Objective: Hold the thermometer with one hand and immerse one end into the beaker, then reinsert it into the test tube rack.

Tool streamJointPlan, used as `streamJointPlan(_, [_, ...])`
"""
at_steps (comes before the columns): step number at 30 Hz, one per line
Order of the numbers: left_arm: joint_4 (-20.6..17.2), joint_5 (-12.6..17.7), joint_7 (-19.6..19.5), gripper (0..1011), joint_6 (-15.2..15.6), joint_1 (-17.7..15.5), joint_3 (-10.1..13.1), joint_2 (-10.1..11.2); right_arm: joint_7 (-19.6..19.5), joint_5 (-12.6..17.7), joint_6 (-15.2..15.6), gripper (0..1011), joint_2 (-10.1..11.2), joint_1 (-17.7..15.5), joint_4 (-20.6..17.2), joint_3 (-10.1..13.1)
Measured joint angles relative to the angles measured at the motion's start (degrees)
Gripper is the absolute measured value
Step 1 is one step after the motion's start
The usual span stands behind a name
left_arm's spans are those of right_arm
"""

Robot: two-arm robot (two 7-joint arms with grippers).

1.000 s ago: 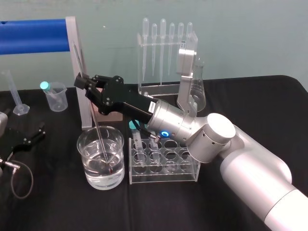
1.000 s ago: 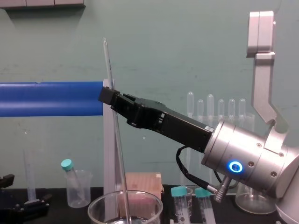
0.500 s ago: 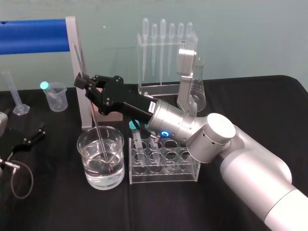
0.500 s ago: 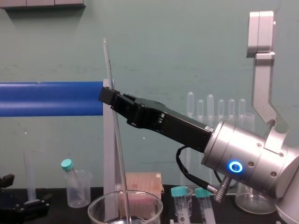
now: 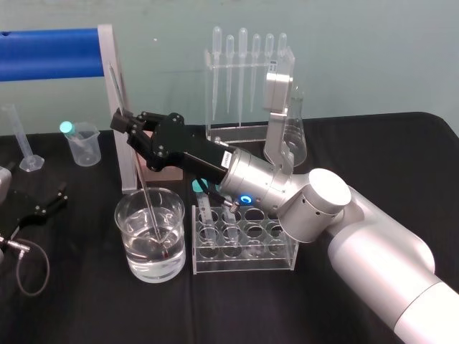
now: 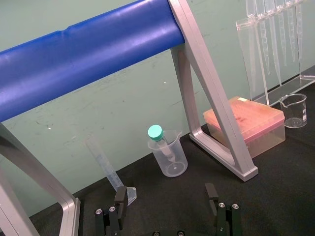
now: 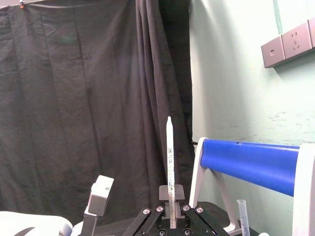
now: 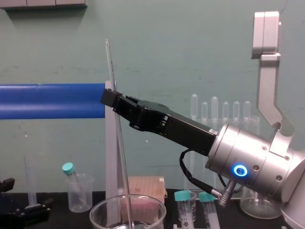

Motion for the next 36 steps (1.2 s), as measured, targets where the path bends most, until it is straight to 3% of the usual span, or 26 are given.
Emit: streamJointPlan(36, [0.0,0.0,0.0,1008,0.0,0.0,0.0,0.0,0.0,0.0,0.0,57,0.0,0.0,0.0,0.0])
